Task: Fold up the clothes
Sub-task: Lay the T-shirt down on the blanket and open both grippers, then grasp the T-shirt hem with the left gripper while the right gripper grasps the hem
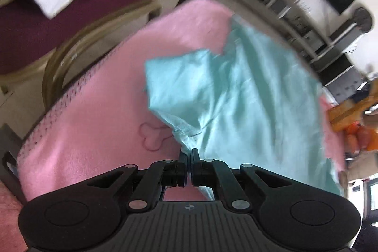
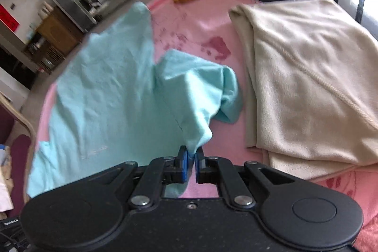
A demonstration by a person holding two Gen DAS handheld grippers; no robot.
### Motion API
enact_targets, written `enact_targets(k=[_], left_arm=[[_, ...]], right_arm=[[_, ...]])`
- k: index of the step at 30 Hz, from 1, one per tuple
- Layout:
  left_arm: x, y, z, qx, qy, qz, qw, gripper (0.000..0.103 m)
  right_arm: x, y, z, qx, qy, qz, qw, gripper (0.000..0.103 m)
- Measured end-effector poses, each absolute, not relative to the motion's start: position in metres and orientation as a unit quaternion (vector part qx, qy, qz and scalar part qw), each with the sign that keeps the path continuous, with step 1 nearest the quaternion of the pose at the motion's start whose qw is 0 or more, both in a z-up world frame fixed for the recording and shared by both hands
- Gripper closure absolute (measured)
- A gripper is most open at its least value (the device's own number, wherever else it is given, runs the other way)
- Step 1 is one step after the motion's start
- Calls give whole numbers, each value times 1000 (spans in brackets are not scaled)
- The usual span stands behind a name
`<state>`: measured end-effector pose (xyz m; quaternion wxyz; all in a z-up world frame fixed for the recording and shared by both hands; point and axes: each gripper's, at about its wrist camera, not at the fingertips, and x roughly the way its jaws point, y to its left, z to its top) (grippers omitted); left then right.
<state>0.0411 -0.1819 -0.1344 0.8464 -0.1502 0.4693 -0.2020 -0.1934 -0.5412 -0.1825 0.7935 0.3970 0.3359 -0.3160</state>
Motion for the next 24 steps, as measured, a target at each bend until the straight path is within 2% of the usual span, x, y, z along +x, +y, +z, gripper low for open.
enact_targets(k=[9, 12, 14, 15, 16, 17, 20, 24], left_arm=[[-5, -147, -98, -162, 423, -226, 863, 103], [-3, -146, -108, -143, 437, -209, 863, 103], [-1, -145, -121, -139, 460, -201, 854, 96], [1, -145, -127, -143, 471, -199, 847, 83], [3, -145, -133, -147, 483, -197, 841, 72], [6, -145, -139, -152, 494, -195, 834, 69], [14, -145, -151, -177, 514, -191, 818, 66], [24, -152, -160, -208, 534, -190, 797, 63]], right_arm=[[-222, -513, -137, 369, 287, -309, 829, 100], [-225, -510, -140, 365, 299, -306, 827, 101], [-229, -513, -153, 386, 308, -303, 815, 96], [-233, -515, -160, 403, 310, -299, 807, 91], [-235, -517, -169, 422, 313, -290, 800, 85], [-238, -520, -177, 444, 315, -281, 791, 74], [-242, -527, -197, 507, 311, -258, 761, 72], [-244, -533, -207, 537, 290, -268, 745, 71]])
